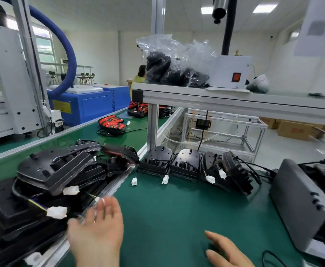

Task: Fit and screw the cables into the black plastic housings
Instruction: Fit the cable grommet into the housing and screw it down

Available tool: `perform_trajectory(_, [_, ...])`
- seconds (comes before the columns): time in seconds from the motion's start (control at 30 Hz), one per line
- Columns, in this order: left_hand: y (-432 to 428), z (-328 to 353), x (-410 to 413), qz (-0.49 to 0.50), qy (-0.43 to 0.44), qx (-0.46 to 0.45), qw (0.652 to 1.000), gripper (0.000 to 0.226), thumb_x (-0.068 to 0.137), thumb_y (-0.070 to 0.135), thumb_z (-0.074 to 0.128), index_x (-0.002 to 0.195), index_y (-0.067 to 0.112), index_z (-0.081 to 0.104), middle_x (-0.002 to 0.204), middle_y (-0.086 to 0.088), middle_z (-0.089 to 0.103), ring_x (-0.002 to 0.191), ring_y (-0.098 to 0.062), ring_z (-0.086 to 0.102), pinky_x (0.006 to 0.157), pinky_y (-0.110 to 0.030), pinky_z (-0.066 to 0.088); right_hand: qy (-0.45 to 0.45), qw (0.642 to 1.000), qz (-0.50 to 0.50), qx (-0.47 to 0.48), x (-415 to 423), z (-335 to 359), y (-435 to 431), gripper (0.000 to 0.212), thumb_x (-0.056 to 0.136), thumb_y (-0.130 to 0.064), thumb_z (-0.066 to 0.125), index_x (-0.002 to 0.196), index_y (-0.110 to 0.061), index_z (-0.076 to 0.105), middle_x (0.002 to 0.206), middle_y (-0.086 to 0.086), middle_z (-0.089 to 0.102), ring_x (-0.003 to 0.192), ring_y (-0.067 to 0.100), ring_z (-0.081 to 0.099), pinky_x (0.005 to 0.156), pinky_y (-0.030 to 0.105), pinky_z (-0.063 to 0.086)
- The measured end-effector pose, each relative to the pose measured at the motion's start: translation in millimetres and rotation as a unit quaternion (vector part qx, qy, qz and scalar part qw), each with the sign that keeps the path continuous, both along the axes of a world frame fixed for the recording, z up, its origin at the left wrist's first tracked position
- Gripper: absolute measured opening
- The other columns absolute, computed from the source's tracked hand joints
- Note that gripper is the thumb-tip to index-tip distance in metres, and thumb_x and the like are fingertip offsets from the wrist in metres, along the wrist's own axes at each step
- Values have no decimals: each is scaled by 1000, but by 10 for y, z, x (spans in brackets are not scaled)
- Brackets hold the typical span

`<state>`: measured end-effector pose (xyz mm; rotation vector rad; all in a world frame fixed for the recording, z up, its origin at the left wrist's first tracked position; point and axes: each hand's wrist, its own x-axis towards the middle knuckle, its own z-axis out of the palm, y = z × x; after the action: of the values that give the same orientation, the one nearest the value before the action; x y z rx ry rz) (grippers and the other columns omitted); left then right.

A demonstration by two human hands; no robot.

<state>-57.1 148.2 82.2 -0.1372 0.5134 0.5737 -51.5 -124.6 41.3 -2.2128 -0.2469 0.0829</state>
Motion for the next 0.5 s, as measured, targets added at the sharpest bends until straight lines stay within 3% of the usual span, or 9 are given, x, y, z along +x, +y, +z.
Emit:
perform_trajectory(0.07, [-380, -67, 161, -140, 22, 111, 984, 39, 100, 37, 34, 117, 8, 53, 106, -8, 58, 89, -21, 61, 72, -34, 47, -57, 996, -33, -62, 87, -68, -194, 60, 93, -26, 57, 146, -23, 28, 145, -11, 36, 122, -18, 35, 93, -4, 20])
perform_trajectory(0.13, [-808, -106, 408, -264, 45, 237, 934, 28, 100, 29, 41, 99, 8, 59, 96, -9, 59, 82, -20, 59, 69, -32, 46, -87, 986, -25, -138, 110, -69, -315, 59, 95, -35, 52, 145, -30, 21, 153, -11, 23, 136, -8, 25, 99, 0, 17])
perform_trajectory(0.2, [-1139, -15, 656, -324, 60, 385, 862, 18, 96, 21, 49, 93, 9, 62, 86, -7, 61, 75, -19, 60, 65, -29, 49, -150, 962, 19, -226, 140, -63, -409, 64, 68, -39, 81, 125, -23, 57, 136, 8, 53, 122, 1, 50, 92, 5, 31])
perform_trajectory(0.23, [-1281, 28, 794, -325, 65, 495, 803, 13, 94, 18, 53, 94, 10, 62, 86, -4, 62, 75, -18, 60, 65, -27, 50, -172, 949, 7, -263, 137, -65, -449, 66, 38, -42, 94, 98, -21, 73, 105, 11, 71, 98, 3, 66, 81, 7, 40])
perform_trajectory(0.27, [-1429, 71, 946, -308, 64, 621, 718, 10, 93, 18, 55, 97, 11, 62, 90, -2, 62, 80, -17, 60, 68, -25, 50, -224, 931, -11, -288, 158, -115, -477, 66, 14, -45, 95, 74, -23, 77, 79, 6, 74, 75, 4, 70, 75, 7, 43])
perform_trajectory(0.3, [-1588, 109, 1108, -271, 52, 740, 614, 13, 91, 19, 57, 102, 13, 61, 97, -1, 60, 87, -17, 59, 75, -25, 49, -255, 922, -35, -290, 171, -199, -484, 66, 3, -44, 93, 64, -25, 75, 70, -3, 72, 64, 5, 70, 78, 3, 40])
perform_trajectory(0.37, [-1877, 168, 1410, -167, 34, 906, 388, 30, 89, 24, 58, 118, 16, 57, 116, 0, 51, 104, -17, 51, 90, -29, 45, -268, 916, -44, -295, 223, -280, -544, 63, 2, -43, 92, 61, -27, 74, 70, -7, 70, 62, 6, 69, 85, 1, 35])
perform_trajectory(0.43, [-2110, 229, 1652, -96, 18, 976, 194, 46, 87, 23, 59, 131, 16, 47, 134, -4, 39, 121, -22, 39, 99, -37, 40, -270, 915, -46, -294, 244, -277, -595, 62, 4, -45, 92, 62, -32, 73, 71, -12, 70, 63, 2, 68, 69, 10, 46])
perform_trajectory(0.5, [-2288, 244, 1834, -58, 18, 997, 40, 59, 85, 16, 62, 138, 14, 37, 147, -10, 27, 134, -29, 26, 107, -40, 31, -275, 912, -50, -299, 256, -221, -640, 61, 4, -48, 90, 60, -34, 72, 71, -15, 69, 63, -1, 67, 60, 12, 48])
